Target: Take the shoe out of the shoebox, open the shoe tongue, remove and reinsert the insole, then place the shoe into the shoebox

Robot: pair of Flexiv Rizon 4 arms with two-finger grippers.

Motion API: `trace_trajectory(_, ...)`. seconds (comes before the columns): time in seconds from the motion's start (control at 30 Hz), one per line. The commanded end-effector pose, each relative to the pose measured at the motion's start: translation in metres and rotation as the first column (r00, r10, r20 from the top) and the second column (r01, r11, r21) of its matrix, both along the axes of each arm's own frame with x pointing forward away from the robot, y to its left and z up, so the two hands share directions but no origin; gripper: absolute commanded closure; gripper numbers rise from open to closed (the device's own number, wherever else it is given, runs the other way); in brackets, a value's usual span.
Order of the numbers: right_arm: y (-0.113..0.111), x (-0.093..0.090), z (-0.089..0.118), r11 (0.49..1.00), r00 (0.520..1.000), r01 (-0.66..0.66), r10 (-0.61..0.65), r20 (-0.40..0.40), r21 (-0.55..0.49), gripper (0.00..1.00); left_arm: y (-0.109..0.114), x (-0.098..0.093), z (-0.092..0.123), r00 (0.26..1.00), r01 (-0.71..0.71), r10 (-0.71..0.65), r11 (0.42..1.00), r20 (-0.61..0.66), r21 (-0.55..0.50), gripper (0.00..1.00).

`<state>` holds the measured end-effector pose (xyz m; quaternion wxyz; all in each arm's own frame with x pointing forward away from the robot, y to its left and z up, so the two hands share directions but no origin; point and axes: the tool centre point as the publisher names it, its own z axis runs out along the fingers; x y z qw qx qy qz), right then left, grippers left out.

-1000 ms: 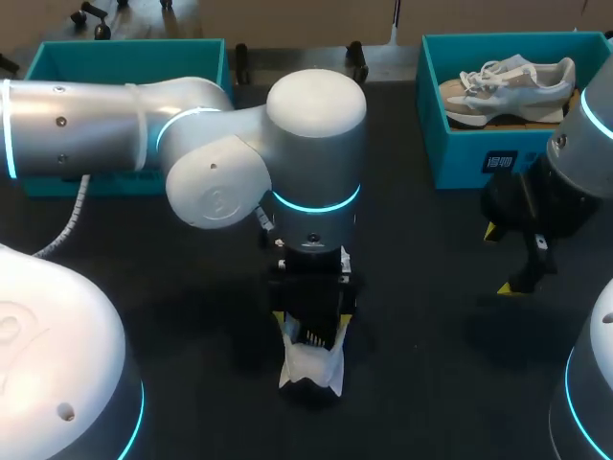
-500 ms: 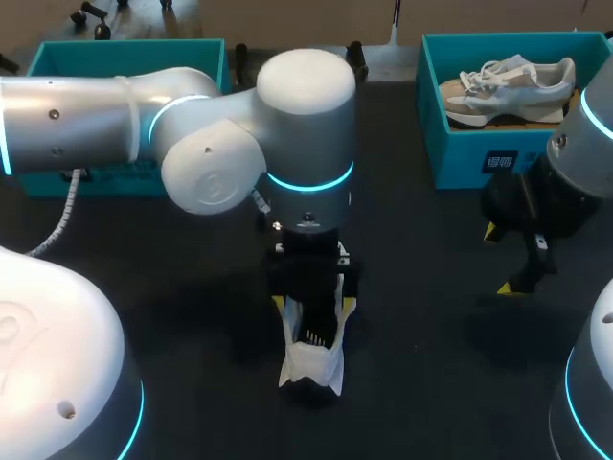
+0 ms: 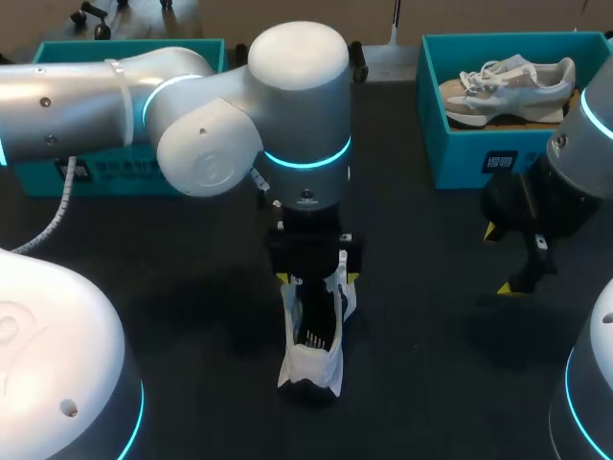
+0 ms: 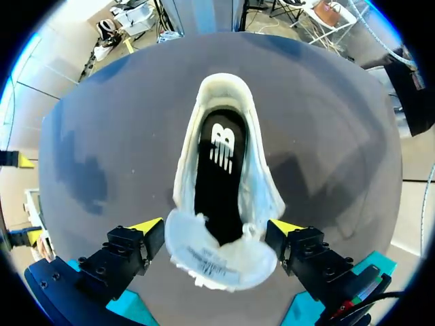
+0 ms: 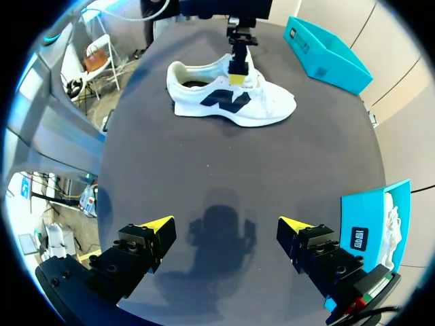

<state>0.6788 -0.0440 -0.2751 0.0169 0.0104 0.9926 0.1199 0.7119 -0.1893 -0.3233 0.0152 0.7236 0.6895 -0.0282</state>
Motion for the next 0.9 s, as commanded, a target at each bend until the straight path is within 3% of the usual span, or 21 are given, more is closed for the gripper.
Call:
trace_trajectory(0.03,0.000,-0.001,-0.001,1.000,1.000,0.001,-0.001,0.003,-0.001,0.00,0.006,0.012,0.016,1.000,0.000,0.000,1.000,-0.004,-0.002,0.00)
trace_trajectory(0.4,0.000,-0.001,-0.001,1.000,1.000,0.001,-0.001,0.003,-0.001,0.00,0.011,0.059,0.057,1.000,-0.007,0.007,0.999,-0.013,-0.031,0.00)
trace_trajectory(0.5,0.000,-0.001,-0.001,1.000,1.000,0.001,-0.001,0.003,-0.001,0.00,0.008,0.063,0.065,1.000,-0.005,0.004,0.999,-0.022,-0.041,0.00)
trace_trajectory(0.53,0.000,-0.001,-0.001,1.000,1.000,0.001,-0.001,0.003,-0.001,0.00,0.006,0.064,0.066,1.000,-0.001,0.000,0.999,-0.023,-0.043,0.07)
trace_trajectory(0.6,0.000,-0.001,-0.001,1.000,1.000,0.001,-0.001,0.003,-0.001,0.00,0.003,0.064,0.067,1.000,0.005,-0.006,0.999,-0.024,-0.043,0.51)
trace_trajectory(0.7,0.000,-0.001,-0.001,1.000,1.000,0.001,-0.001,0.003,-0.001,0.00,-0.002,0.062,0.066,1.000,0.014,-0.014,0.999,-0.023,-0.042,0.53)
trace_trajectory(0.77,0.000,-0.001,-0.001,1.000,1.000,0.001,-0.001,0.003,-0.001,0.00,-0.004,0.062,0.064,0.999,0.019,-0.020,0.999,-0.031,-0.045,0.66)
trace_trajectory(0.9,0.000,-0.001,-0.001,1.000,1.000,0.001,-0.001,0.003,-0.001,0.00,-0.007,0.056,0.060,0.999,0.037,-0.038,0.999,-0.037,-0.034,0.60)
